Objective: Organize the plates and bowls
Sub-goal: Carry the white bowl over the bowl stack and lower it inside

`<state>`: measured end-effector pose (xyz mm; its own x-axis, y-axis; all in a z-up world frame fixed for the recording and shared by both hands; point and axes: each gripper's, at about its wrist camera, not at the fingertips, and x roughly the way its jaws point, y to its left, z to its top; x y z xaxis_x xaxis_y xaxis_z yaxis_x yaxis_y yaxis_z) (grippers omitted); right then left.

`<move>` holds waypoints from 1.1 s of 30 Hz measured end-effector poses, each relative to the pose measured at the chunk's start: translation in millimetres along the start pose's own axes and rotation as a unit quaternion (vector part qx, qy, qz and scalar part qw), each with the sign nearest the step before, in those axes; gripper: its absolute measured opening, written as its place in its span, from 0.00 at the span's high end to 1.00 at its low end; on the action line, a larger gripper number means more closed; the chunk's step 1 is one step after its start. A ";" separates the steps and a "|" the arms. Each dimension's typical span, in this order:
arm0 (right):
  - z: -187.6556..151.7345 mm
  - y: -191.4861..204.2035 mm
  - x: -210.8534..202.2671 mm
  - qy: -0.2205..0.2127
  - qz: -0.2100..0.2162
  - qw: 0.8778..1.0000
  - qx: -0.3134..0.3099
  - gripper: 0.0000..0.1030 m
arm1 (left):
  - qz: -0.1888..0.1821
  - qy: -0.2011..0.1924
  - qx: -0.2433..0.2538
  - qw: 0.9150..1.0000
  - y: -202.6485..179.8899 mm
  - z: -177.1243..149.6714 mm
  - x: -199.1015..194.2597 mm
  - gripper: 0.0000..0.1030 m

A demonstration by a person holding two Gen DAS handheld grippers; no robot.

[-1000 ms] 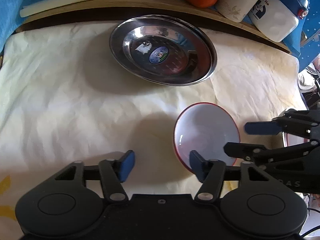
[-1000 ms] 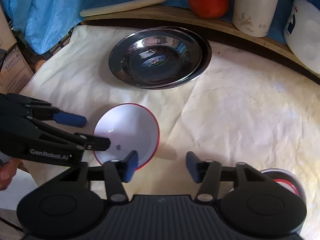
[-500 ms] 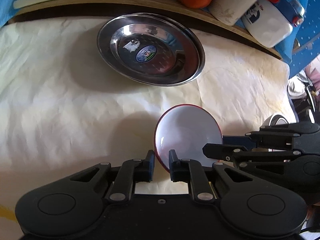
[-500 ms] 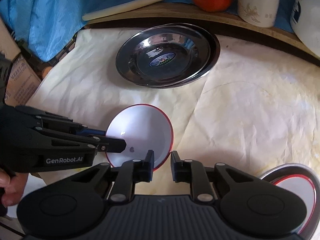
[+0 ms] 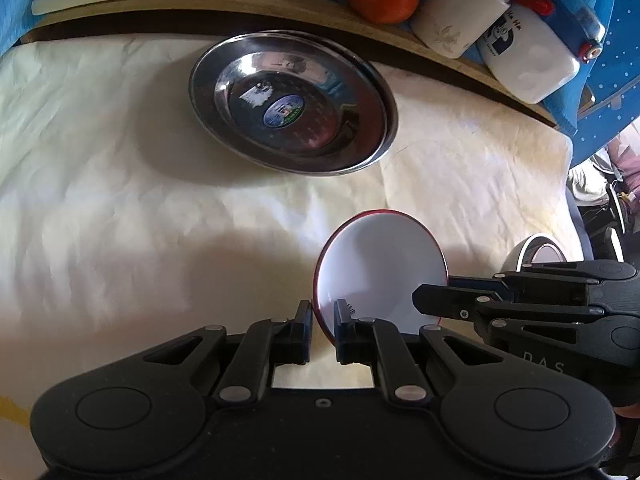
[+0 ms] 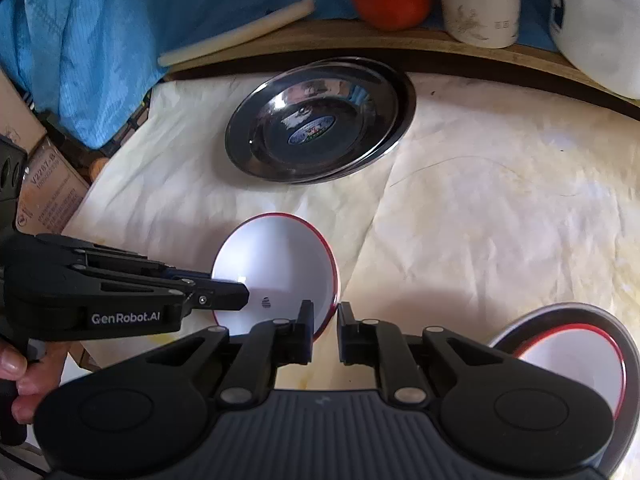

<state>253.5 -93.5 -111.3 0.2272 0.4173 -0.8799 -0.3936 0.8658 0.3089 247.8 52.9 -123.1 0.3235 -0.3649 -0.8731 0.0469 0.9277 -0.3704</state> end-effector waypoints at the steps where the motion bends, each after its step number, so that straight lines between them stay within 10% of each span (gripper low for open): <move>1: -0.2 -1.7 -2.9 -0.002 0.002 1.000 0.002 0.88 | -0.001 -0.001 -0.001 1.000 -1.6 0.3 -1.3 0.90; 33: -52.8 -105.1 -125.2 -0.068 -0.046 0.991 0.104 0.88 | -0.084 0.018 0.109 0.990 -156.6 17.1 3.2 0.90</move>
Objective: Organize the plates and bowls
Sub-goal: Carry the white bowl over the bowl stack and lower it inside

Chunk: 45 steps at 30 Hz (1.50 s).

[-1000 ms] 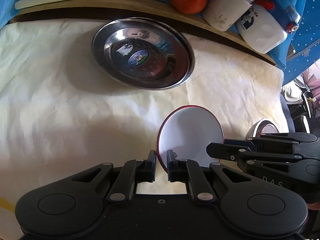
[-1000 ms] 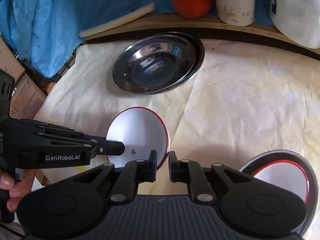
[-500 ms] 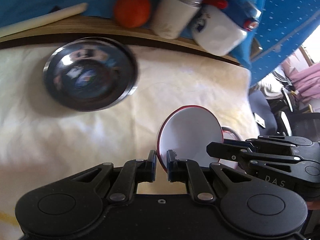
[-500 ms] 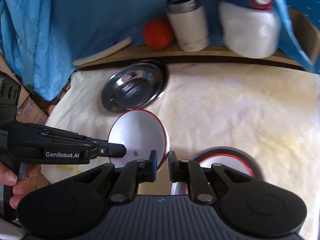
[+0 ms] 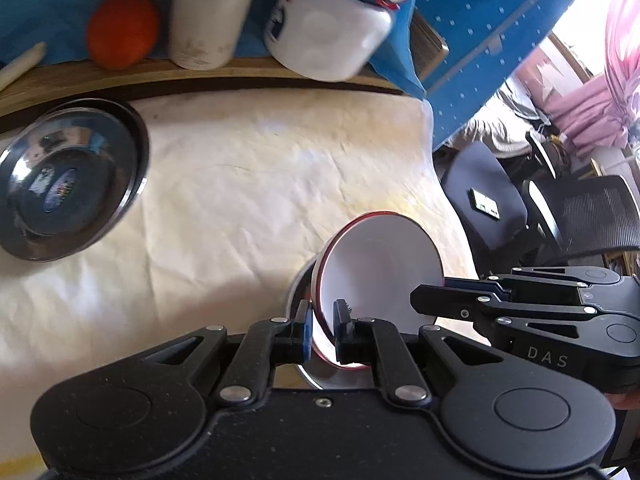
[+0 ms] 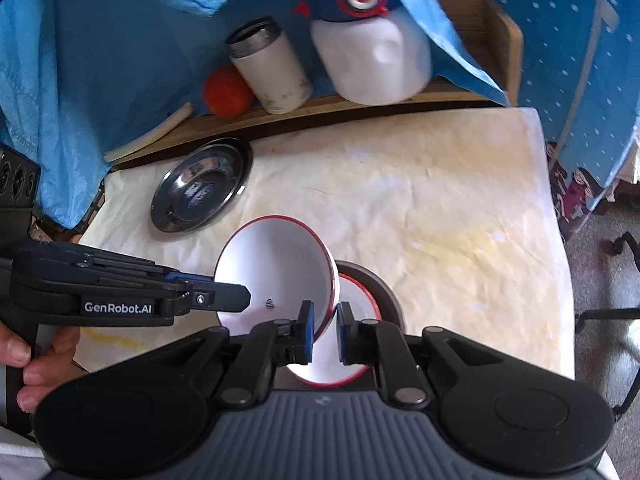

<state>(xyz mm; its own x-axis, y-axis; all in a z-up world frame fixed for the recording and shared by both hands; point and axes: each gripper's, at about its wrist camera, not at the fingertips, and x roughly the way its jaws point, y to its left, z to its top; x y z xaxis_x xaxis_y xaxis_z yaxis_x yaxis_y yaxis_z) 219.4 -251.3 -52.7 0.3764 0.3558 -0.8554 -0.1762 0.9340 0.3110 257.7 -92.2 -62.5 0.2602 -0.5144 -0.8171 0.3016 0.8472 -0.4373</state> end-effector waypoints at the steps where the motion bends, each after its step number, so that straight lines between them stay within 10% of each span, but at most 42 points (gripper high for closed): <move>1: 0.0 -1.9 -0.1 0.002 0.000 1.000 0.001 0.88 | -0.001 0.003 0.001 1.000 -0.9 0.5 2.2 0.90; 45: -2.9 -14.5 28.8 0.077 -0.008 0.997 0.002 0.86 | 0.031 0.073 -0.019 0.997 -5.2 -2.3 47.7 0.90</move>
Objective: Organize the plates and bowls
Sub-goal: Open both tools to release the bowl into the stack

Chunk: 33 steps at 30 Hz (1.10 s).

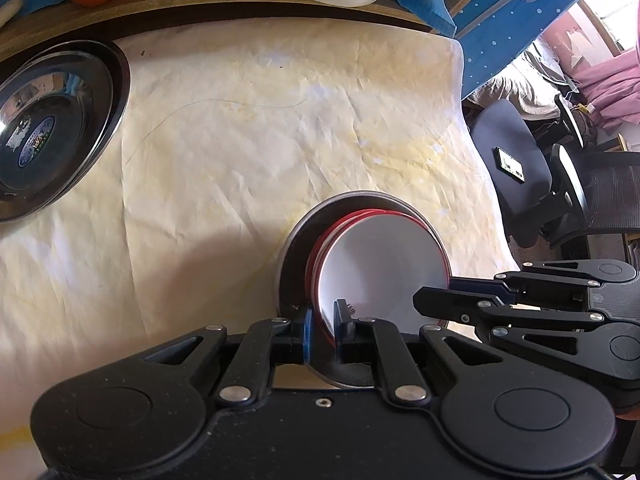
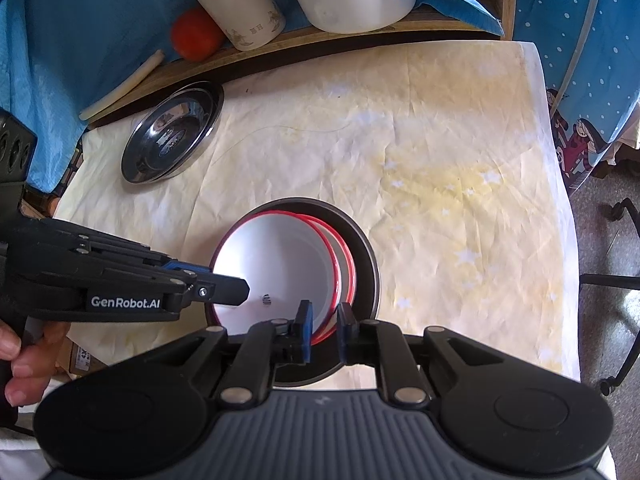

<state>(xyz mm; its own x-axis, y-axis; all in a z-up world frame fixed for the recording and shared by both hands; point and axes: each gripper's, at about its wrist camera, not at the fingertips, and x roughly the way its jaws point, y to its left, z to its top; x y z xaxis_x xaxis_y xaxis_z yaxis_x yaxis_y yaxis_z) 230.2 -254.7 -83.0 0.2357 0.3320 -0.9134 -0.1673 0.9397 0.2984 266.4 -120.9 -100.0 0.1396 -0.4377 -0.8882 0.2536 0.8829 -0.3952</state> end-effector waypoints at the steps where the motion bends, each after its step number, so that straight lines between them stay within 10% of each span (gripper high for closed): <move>1: 0.0 -0.3 0.0 0.000 -0.002 1.000 0.000 0.85 | 0.000 0.000 -0.001 1.000 0.2 0.2 0.0 0.90; 19: -2.8 -2.7 -7.2 -0.020 -0.007 1.000 -0.008 0.77 | 0.006 -0.026 -0.017 0.999 4.4 -3.6 -11.8 0.79; 33: -3.6 -2.8 -28.2 -0.075 -0.001 0.996 -0.044 0.38 | 0.038 -0.104 -0.036 0.993 10.1 -21.0 -44.2 0.33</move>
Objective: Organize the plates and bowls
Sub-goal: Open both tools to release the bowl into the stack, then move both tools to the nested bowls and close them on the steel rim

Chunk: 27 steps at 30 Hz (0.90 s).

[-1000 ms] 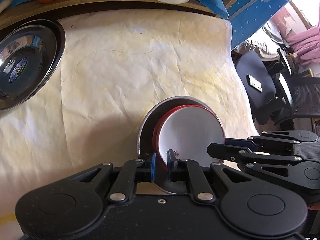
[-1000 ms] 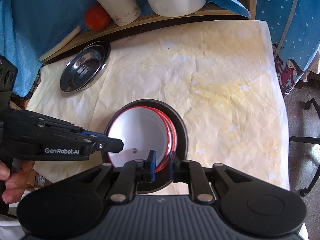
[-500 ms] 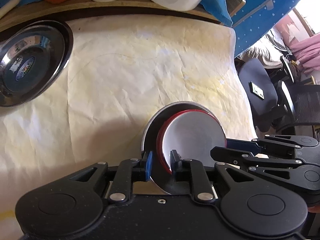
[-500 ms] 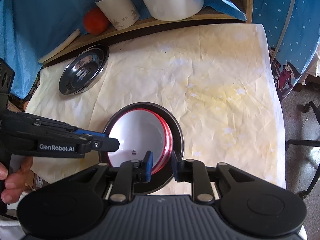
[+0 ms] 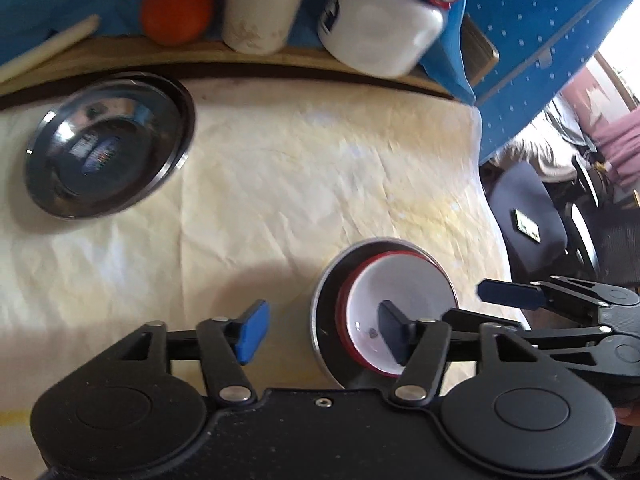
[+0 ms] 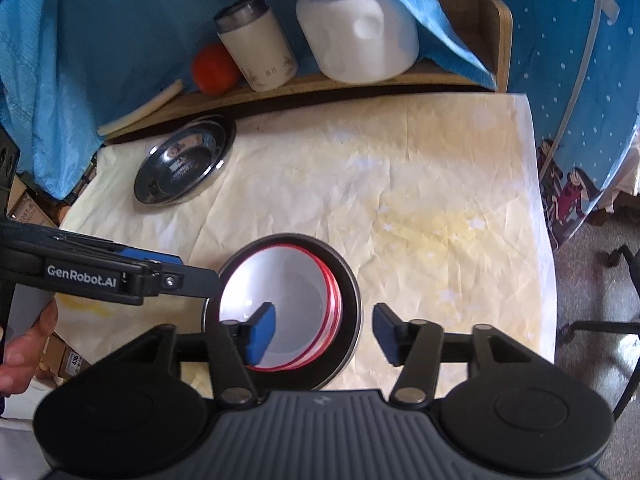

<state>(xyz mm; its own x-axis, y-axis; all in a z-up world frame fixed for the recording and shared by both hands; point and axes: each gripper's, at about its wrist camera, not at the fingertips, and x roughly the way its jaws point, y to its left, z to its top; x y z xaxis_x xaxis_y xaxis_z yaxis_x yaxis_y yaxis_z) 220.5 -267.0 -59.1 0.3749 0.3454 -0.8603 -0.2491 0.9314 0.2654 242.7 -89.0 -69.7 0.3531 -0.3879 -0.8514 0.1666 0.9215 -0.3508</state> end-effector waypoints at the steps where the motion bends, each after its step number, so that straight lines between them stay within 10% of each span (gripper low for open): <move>1: 0.5 0.3 -2.1 -0.004 0.000 1.000 -0.004 0.34 | 0.003 -0.008 0.001 1.000 0.3 -1.2 -2.7 0.31; 12: -2.7 11.4 -25.8 -0.051 -0.003 0.999 -0.017 0.01 | -0.001 -0.070 0.003 0.998 13.0 -17.5 -37.1 0.08; 27: -50.8 49.5 -53.1 -0.114 -0.073 0.991 -0.005 0.00 | -0.006 -0.098 0.053 0.994 38.3 -52.3 -59.5 0.01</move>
<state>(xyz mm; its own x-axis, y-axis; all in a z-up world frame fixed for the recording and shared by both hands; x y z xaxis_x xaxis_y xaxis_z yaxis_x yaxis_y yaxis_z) 142.9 -245.1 -22.4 0.5995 0.2256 -0.7679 -0.1866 0.9724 0.1401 180.0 -29.7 -52.8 0.5219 -0.4042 -0.7511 0.2647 0.9139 -0.3078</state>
